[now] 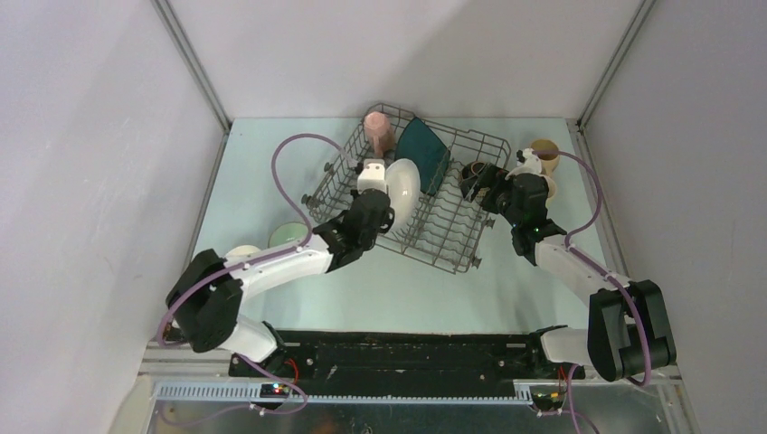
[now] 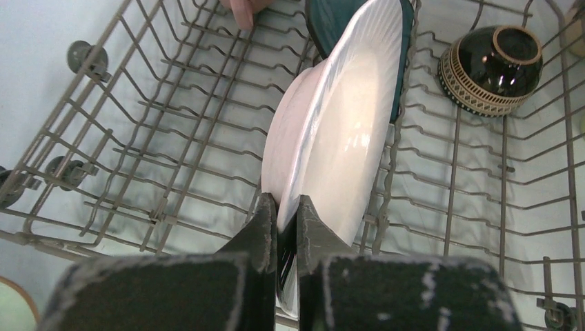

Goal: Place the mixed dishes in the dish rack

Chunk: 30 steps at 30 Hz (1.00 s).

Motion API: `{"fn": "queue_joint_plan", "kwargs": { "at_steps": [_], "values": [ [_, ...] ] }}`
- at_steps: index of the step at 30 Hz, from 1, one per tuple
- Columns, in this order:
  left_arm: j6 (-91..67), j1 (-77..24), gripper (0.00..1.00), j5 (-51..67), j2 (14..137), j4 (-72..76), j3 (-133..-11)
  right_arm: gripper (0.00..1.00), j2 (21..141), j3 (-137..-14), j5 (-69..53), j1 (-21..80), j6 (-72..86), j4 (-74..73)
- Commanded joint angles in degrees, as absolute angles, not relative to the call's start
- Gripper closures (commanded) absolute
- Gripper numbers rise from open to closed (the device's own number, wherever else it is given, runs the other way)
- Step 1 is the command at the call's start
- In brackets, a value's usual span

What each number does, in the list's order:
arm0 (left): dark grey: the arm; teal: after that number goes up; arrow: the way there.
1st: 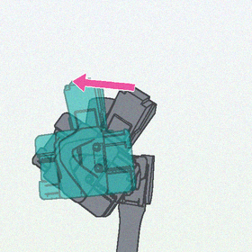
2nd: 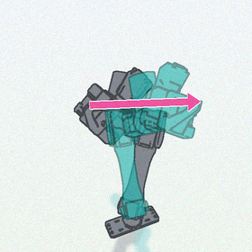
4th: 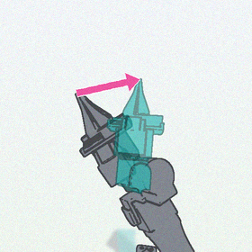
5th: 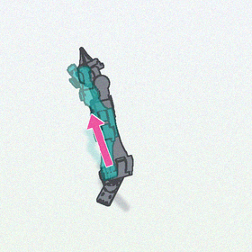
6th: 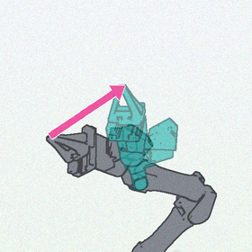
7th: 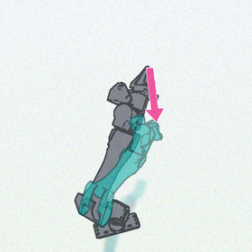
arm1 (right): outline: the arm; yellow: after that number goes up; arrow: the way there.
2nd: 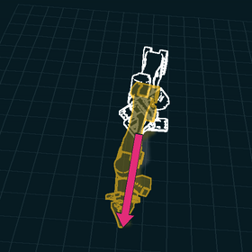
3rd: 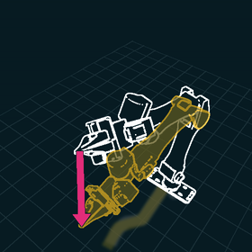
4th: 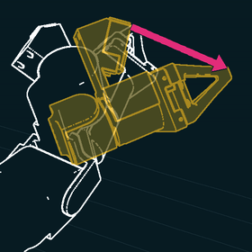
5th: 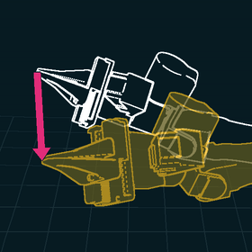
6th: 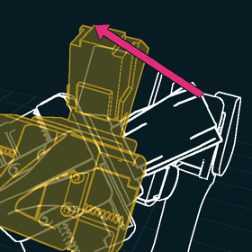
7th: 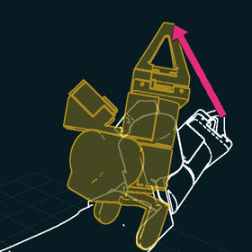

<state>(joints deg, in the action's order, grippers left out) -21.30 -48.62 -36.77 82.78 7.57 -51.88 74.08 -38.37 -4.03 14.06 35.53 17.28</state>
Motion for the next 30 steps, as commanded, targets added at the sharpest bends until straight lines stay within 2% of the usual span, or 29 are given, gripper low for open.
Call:
{"fn": "queue_joint_plan", "kwargs": {
  "at_steps": [1, 6, 13, 15, 16, 17, 18, 20, 24, 30],
  "values": [
    [-23.69, -48.62, 1.0, -35.77, 84.51, 6.88, -58.27, 0.07, 73.02, -38.32, -3.07, 14.29, 34.86, 19.69],
    [-24.1, -48.65, 0.99, -35.0, 88.01, -0.32, -62.82, 0.07, 73.08, -38.32, -3.25, 14.34, 34.89, 19.77],
    [-26.16, -48.61, 0.85, -33.68, 91.81, -14.4, -69.1, 0.07, 73.04, -38.32, -3.31, 14.39, 34.68, 19.74],
    [-26.4, -48.6, 0.78, -32.88, 92.58, -17.04, -69.91, 0.07, 72.83, -38.32, -2.7, 14.52, 34.22, 19.57],
    [-26.53, -48.65, 0.67, -32.32, 92.78, -17.53, -69.82, 0.07, 72.76, -38.32, -2.28, 14.77, 34.0, 19.46],
    [-26.58, -48.63, 0.62, -32.07, 93.08, -18.14, -69.67, 0.07, 72.57, -38.32, -2.15, 14.81, 33.92, 19.44],
    [-26.82, -48.61, 0.5, -31.88, 93.17, -18.43, -69.45, 0.07, 72.57, -38.32, -2.05, 14.95, 33.81, 19.43],
    [-27.02, -48.6, 0.37, -31.78, 93.27, -19.01, -69.29, 0.06, 72.64, -38.32, -1.98, 15.17, 33.69, 19.5],
    [-26.91, -48.48, 0.29, -32.23, 92.87, -20.17, -69.9, 0.05, 72.7, -38.32, -1.8, 15.14, 33.47, 19.39],
    [-25.19, -47.0, 0.23, -31.41, 89.68, -23.24, -69.69, 0.03, 72.02, -38.32, -0.25, 15.5, 33.53, 18.42]
  ]
}}
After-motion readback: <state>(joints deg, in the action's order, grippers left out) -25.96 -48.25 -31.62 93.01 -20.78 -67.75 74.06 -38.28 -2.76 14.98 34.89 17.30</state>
